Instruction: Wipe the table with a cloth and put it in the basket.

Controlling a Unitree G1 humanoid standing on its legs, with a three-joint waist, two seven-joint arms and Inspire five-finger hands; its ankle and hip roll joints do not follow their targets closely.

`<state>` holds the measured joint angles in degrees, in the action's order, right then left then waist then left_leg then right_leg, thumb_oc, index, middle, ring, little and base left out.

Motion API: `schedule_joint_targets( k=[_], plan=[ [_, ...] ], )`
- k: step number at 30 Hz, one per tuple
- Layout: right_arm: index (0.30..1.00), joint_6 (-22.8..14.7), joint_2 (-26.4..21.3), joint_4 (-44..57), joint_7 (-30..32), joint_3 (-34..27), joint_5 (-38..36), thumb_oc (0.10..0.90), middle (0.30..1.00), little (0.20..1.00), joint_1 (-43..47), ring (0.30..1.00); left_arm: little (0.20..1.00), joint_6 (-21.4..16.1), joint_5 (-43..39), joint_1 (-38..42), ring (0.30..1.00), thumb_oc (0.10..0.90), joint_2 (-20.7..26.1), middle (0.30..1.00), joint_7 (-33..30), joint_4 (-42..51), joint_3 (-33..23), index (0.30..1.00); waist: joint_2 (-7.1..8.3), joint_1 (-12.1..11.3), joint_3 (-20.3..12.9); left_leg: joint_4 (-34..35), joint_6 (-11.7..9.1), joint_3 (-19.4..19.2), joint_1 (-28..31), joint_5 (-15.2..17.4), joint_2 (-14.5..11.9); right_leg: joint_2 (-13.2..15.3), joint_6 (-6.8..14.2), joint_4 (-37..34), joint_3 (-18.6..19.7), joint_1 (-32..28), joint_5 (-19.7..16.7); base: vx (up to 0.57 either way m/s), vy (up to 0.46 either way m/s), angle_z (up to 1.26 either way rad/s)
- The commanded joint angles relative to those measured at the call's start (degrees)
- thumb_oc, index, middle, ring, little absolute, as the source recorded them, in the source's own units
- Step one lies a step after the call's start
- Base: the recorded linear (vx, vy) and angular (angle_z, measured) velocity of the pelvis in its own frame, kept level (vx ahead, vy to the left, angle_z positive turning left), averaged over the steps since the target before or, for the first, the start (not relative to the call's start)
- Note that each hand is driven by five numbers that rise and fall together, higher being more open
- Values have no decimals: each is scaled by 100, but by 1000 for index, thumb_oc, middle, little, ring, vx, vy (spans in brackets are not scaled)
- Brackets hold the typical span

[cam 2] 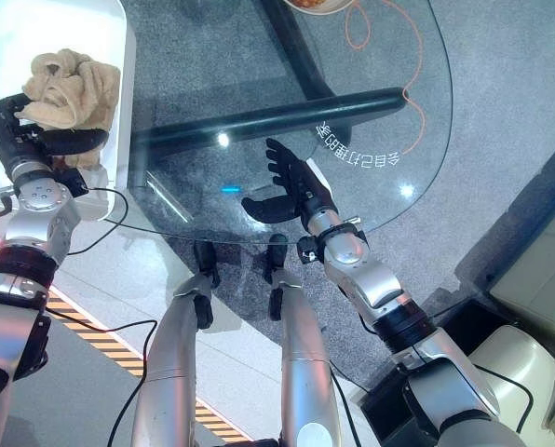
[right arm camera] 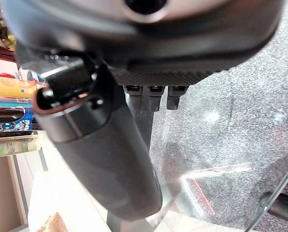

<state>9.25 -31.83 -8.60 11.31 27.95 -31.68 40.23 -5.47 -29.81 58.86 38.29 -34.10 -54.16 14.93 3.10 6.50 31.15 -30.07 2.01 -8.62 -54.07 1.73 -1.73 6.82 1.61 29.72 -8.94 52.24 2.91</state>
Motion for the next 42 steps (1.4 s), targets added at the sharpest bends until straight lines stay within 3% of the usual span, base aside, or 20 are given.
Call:
schedule_joint_targets(
  k=[1,4,5,9,11,20,28,37,42],
  plan=[
    [900,-474,-77,720,-93,-212,-139,800,900,900,-44,900,900,-248,6,230,900,800,494,900,-72,-60,-123,900,55,-141,-136,478,-27,-296,721,512,170,-317,312,-478,285,-150,-291,39,6,0],
    [900,-443,-94,836,-92,-259,-125,800,900,900,-122,900,900,-288,-32,210,900,800,578,900,-40,-2,-144,900,36,-153,-136,502,-26,-310,809,509,176,-304,300,-478,249,-242,-258,-32,-28,0],
    [900,-436,-109,901,-71,-289,-100,800,900,900,-114,900,900,-353,-79,235,900,800,610,900,-17,45,-167,900,41,-146,-136,544,8,-385,708,354,173,-276,249,-535,200,-155,-388,-91,-55,0],
    [900,-414,-74,1018,-46,-327,-78,800,900,900,-245,900,900,-529,-96,139,900,800,645,900,31,193,-171,900,13,-181,-136,540,-20,-312,927,515,171,-277,296,-446,199,-346,-213,-6,-46,1],
    [900,-426,-66,1122,-17,-400,-30,800,900,900,-304,900,900,-710,3,70,900,800,660,900,28,468,-218,900,17,-196,-136,612,17,-385,867,352,171,-250,240,-513,129,-300,-339,-87,-94,1],
    [900,-433,117,1596,29,-710,275,800,900,900,-964,900,900,-1108,323,-996,900,800,551,900,-351,1464,-809,900,4,-353,-136,826,40,-318,1201,312,221,-292,183,-572,2,-667,-214,-22,-79,1],
    [900,-503,265,1867,-102,-897,481,800,900,900,-1515,900,900,-1193,286,-1903,900,800,479,900,-266,1874,-1320,900,-33,-450,-136,1061,4,-268,1683,252,225,-333,183,-622,-58,-1134,-69,-34,-76,2],
    [900,-767,297,1709,-357,-1091,680,800,900,900,-2442,900,900,-1415,1005,-3496,900,800,-130,900,89,2421,-1689,900,3,-642,-136,1403,-92,-101,2624,172,290,-375,200,-925,-112,-2148,56,-26,-104,3],
    [900,-987,338,1090,-532,-1174,1095,800,900,900,-3153,900,900,-1339,1356,-4578,900,800,-759,900,551,2803,-1490,900,17,-785,-136,1706,-187,-19,3418,109,322,-316,230,-1198,-214,-3031,154,-20,-100,1]
  ],
)
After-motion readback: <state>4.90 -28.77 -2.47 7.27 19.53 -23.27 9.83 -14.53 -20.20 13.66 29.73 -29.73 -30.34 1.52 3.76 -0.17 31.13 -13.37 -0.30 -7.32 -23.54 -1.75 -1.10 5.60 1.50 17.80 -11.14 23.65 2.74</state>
